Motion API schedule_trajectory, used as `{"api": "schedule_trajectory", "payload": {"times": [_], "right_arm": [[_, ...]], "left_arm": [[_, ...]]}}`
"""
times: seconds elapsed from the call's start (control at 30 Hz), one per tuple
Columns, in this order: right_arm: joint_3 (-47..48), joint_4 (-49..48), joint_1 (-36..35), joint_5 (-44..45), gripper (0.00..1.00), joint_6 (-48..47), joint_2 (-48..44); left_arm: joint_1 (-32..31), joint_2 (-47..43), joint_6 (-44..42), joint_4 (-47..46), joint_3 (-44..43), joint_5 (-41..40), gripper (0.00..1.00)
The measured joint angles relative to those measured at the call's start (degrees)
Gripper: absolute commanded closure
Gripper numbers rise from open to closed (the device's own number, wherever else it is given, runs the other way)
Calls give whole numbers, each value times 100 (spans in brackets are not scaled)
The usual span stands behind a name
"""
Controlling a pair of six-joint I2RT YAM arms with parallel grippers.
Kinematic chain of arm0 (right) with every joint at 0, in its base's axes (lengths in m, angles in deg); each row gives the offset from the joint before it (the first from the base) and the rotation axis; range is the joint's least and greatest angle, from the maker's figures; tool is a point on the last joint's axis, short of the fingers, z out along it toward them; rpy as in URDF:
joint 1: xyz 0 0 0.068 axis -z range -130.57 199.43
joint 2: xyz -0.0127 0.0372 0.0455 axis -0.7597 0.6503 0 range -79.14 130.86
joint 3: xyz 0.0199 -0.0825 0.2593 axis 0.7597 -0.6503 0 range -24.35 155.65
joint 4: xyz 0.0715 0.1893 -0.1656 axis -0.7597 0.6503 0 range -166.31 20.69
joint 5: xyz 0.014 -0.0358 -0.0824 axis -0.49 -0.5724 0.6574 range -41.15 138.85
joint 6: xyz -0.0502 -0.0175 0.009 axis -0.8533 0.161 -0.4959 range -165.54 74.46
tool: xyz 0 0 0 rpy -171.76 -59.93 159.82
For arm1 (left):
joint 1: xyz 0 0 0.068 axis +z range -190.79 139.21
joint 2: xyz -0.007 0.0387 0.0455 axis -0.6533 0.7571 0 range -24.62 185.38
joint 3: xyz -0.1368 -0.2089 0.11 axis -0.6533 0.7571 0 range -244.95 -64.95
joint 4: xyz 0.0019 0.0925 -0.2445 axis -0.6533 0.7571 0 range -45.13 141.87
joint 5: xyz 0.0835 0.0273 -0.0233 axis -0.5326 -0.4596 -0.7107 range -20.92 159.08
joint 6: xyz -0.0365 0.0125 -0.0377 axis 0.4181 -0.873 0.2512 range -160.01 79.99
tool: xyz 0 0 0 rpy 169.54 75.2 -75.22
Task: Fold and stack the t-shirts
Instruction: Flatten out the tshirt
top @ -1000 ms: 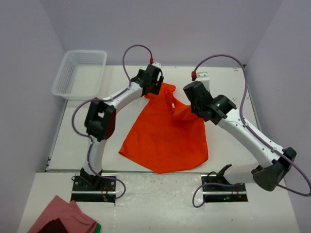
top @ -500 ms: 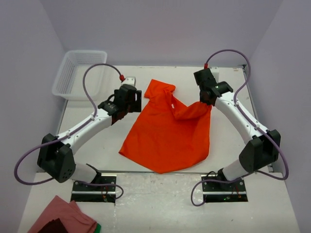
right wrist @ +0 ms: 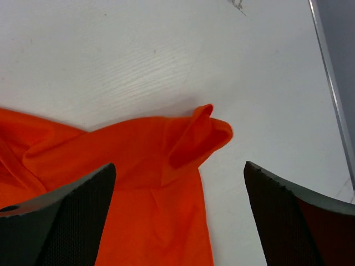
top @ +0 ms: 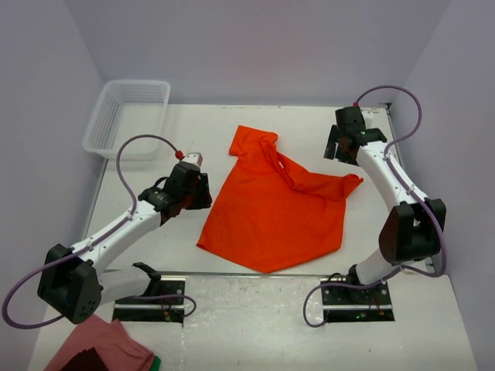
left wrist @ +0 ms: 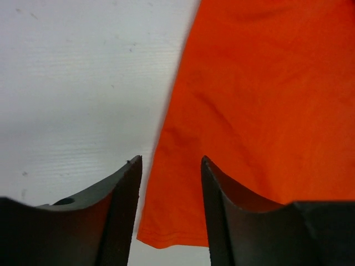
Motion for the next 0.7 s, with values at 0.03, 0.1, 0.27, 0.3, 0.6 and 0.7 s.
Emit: {"api": "schedule_trajectory", "payload": {"times": [0.03, 0.1, 0.27, 0.3, 0.6, 0.7], "right_arm": [[-7, -42, 28, -81, 1, -11, 0], [-7, -144, 66, -254, 1, -4, -4], [-7, -278, 28, -549, 1, -17, -120], [-7, -280, 24, -592, 1, -31, -173], [-7, -372, -13, -925, 1, -144, -1016], [-7, -396, -72, -997, 1, -175, -1130]], "left_arm": [[0, -107, 57, -4, 101, 149, 62], [-2, -229, 179, -2, 299, 409, 67], [-7, -321, 372, 87, 758, 765, 80], [-7, -348, 411, 138, 835, 802, 80], [-11, -686, 789, 553, 1123, 929, 45], [-11, -734, 951, 601, 1316, 1062, 37]]}}
